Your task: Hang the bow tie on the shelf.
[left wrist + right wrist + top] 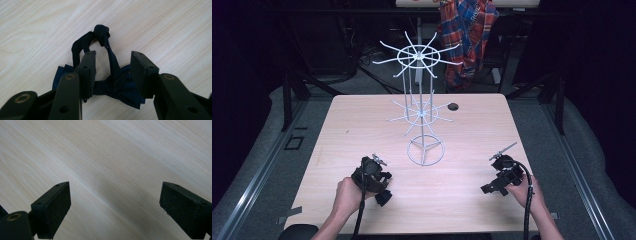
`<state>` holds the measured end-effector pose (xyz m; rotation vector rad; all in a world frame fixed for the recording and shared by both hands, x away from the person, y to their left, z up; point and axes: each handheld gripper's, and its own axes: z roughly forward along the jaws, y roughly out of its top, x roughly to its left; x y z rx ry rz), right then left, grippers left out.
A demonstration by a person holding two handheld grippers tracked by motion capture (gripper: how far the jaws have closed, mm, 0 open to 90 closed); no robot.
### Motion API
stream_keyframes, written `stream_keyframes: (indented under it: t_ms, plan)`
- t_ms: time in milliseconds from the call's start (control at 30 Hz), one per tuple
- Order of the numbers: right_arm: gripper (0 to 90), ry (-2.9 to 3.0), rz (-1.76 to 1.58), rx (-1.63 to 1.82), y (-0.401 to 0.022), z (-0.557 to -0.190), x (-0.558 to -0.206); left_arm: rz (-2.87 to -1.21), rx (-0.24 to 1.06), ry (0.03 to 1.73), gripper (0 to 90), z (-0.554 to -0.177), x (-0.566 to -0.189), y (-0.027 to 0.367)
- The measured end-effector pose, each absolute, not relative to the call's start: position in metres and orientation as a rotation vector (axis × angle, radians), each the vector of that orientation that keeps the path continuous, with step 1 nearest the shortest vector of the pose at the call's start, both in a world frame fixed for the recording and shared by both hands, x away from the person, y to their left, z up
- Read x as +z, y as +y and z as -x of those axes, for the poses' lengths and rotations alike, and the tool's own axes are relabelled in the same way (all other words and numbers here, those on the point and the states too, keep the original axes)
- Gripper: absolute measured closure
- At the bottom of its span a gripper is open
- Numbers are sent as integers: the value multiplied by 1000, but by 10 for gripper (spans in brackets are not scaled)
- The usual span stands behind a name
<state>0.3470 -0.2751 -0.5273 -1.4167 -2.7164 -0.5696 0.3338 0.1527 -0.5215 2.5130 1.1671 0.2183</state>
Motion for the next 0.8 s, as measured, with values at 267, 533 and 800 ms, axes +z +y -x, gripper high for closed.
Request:
stream_keyframes:
  t_ms: [267, 533, 800]
  plan:
    - [98, -2716, 1418, -566, -275, -347, -527, -2519, 175, 1188, 649, -343, -525, 152]
    - [99, -2716, 1403, -557, -275, -347, -528, -2577, 159, 1208, 693, -345, -533, 146]
    - [100, -2733, 1389, -528, -275, -347, -528, -2574, 163, 1220, 825, -345, -534, 149]
